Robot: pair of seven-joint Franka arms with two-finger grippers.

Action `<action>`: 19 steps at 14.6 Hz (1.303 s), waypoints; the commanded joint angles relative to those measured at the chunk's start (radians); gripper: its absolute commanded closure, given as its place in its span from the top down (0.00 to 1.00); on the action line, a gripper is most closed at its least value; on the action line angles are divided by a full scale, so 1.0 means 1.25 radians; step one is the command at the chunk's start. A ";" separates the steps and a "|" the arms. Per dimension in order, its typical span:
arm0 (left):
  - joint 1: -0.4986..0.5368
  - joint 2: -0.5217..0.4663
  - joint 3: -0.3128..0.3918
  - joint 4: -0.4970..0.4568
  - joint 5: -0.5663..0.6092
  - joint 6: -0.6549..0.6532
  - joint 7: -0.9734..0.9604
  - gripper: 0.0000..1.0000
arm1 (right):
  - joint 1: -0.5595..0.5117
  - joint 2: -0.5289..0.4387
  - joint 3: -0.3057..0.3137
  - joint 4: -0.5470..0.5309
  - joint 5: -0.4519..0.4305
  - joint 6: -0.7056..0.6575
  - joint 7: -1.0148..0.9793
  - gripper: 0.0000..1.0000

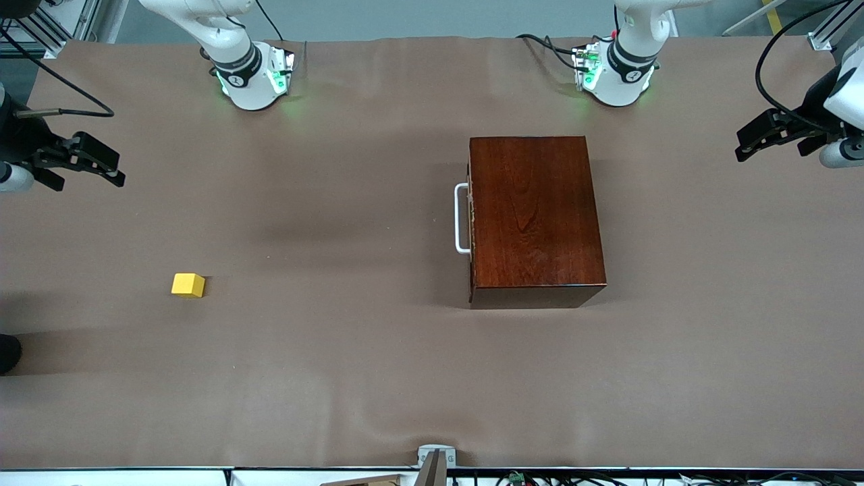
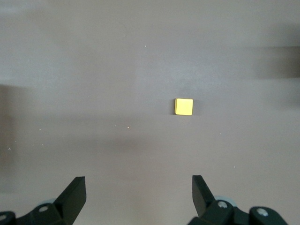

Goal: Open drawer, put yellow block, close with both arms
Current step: 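Move the left gripper toward the white drawer handle of the box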

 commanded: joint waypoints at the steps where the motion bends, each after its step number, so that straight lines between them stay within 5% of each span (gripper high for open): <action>1: 0.008 0.010 -0.009 0.023 0.017 -0.019 0.004 1.00 | -0.011 0.007 0.003 0.017 0.011 -0.011 -0.003 1.00; 11: -0.070 0.099 -0.065 0.110 0.015 -0.018 -0.037 1.00 | -0.010 0.007 0.003 0.015 0.011 -0.011 0.000 1.00; 19: -0.317 0.316 -0.074 0.233 0.031 0.078 -0.318 1.00 | -0.012 0.009 0.003 0.014 0.013 -0.013 -0.003 1.00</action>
